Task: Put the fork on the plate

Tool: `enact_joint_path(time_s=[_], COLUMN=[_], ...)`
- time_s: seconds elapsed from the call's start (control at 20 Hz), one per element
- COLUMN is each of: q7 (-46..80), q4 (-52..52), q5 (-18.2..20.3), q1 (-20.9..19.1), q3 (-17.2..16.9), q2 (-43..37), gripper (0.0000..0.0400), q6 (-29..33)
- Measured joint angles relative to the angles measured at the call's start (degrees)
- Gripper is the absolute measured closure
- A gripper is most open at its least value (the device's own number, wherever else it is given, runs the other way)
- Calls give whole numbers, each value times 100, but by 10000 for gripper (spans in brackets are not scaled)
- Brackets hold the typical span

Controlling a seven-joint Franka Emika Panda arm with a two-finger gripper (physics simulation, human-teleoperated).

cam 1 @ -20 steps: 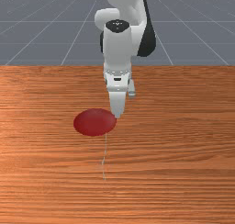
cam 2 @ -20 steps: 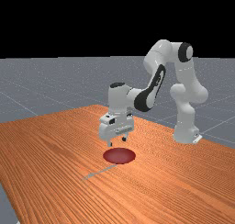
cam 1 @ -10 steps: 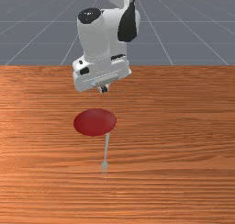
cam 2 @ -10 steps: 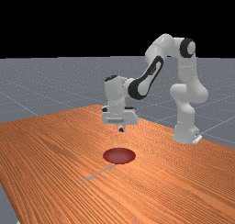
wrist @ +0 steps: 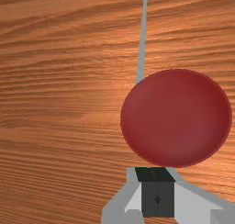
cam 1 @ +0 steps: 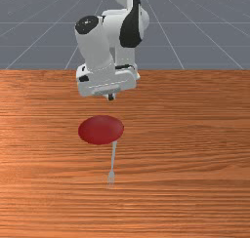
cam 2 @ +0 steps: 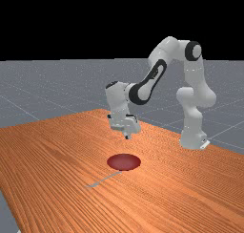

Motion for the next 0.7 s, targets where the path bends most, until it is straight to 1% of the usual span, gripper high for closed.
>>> enact_joint_path(time_s=[0.15,0.25,0.35,0.4,0.45,0.5,0.6,0.7], q7=[43,-26,-93,-115,-126,-123,-80,-27], q4=[115,469,1085,1340,1637,1917,2524,3300], q5=[76,198,323,369,419,466,534,579], q1=[-7,-52,-130,-160,-191,-223,-294,-406], q3=[5,47,115,149,185,218,262,297], q2=[163,584,1199,1440,1703,1967,2555,3296], gripper=[400,400,171,104,63,38,14,5], q6=[212,507,628,659,691,710,722,669])
